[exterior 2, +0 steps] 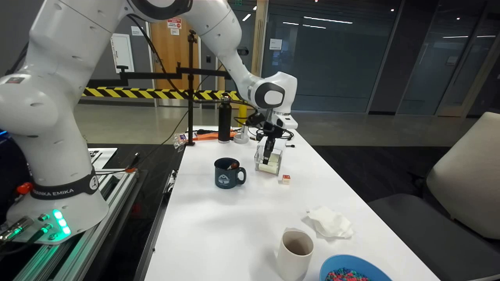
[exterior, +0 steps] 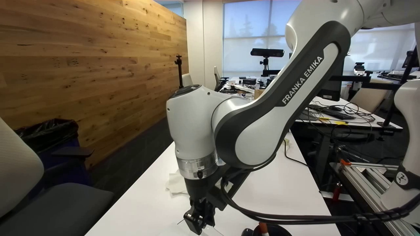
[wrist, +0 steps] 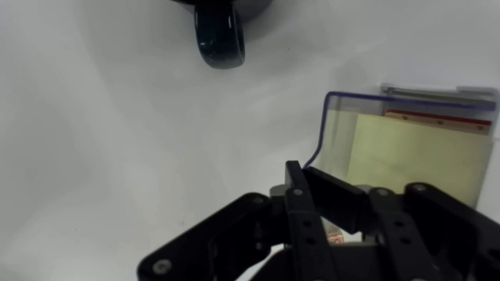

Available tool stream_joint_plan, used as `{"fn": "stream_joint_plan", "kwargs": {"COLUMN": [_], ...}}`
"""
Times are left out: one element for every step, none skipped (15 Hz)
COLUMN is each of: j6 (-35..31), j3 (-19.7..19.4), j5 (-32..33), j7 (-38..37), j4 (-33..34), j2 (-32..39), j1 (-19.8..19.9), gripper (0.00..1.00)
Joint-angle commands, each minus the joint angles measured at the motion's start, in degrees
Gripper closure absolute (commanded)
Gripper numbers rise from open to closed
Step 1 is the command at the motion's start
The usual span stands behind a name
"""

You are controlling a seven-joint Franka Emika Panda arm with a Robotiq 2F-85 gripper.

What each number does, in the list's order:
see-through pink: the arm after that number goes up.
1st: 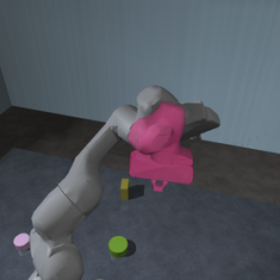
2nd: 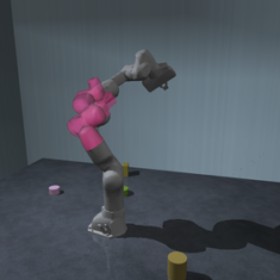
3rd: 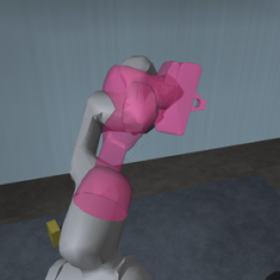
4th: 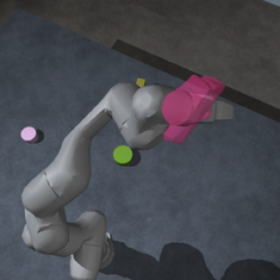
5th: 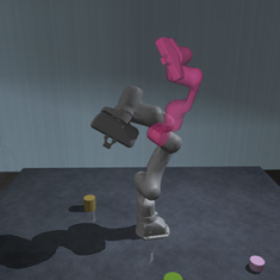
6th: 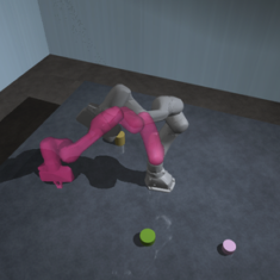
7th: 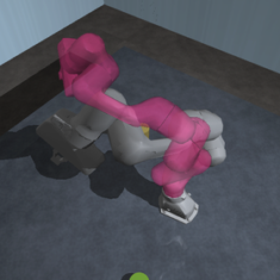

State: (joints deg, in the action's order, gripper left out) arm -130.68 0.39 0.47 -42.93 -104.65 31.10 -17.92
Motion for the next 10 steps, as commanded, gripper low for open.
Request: {"fn": "stream_joint_plan", "kwargs": {"j6": [-1.02,-1.03,-1.02,-1.03,-1.0,-1.0,-0.96,-0.92,-0.88,-0.82], "j3": [0.06,0.02,-0.01,-0.04,-0.09,-0.12,-0.16,-0.19,-0.22,-0.26], "j5": [1.01,1.01,1.0,0.99,1.0,1.01,1.01,1.02,1.01,1.03], "j7": [0.5,0.5,0.51,0.52,0.52,0.53,0.54,0.55,0.57,0.55], "j4": [-0.46,-0.48,-0.51,-0.53,-0.58,-0.6,-0.6,-0.58,-0.56,-0.52], "j2": [0.27,0.32,0.37,0.44,0.47,0.51,0.6,0.68,0.78,0.88], "j1": [0.4,0.4,0.42,0.43,0.44,0.44,0.46,0.47,0.5,0.51], "gripper": [0.99,0.99,0.99,0.99,0.99,0.99,0.99,0.99,0.99,0.99]}}
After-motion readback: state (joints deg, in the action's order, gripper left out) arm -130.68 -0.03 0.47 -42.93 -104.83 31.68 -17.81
